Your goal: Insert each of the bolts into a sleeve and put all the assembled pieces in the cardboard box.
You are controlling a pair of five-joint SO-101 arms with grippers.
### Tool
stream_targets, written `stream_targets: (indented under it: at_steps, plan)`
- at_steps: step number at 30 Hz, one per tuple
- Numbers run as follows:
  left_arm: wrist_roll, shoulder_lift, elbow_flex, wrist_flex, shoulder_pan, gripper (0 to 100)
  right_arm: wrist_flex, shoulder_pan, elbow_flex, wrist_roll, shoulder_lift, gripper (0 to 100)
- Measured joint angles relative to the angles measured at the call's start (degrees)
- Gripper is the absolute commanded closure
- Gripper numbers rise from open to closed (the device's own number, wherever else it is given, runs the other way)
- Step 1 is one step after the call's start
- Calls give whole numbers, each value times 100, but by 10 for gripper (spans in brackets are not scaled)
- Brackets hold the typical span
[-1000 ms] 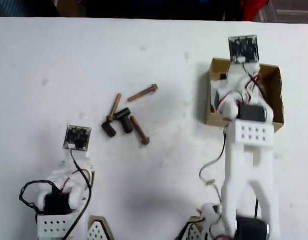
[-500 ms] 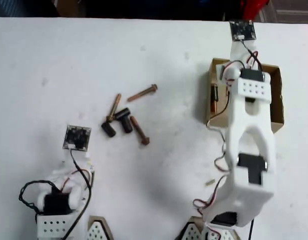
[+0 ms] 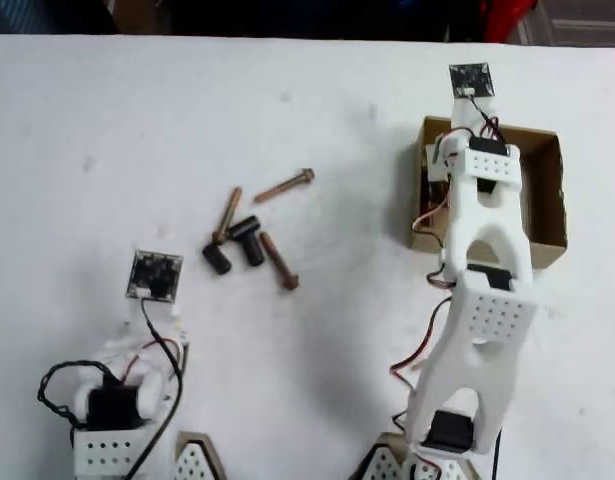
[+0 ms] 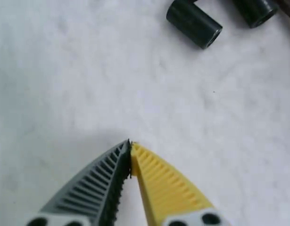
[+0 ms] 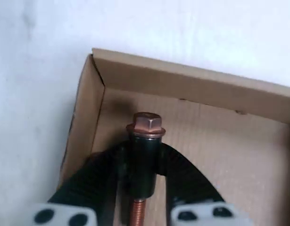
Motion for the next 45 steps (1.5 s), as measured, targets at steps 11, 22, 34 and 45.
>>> stream_targets:
  at_steps: [11,22,34,45]
  plan:
    - [0,0,0,0,0,976,360,0,-440,0,79,854]
    - [0,0,0,0,0,976,958,-9,-440,0,-211,854]
    - [0,0,0,0,0,976,2040,-431,-440,0,-1574,969]
    - [-9,0,0,0,-202,976,3367,-1468,-440,0,-3103,971]
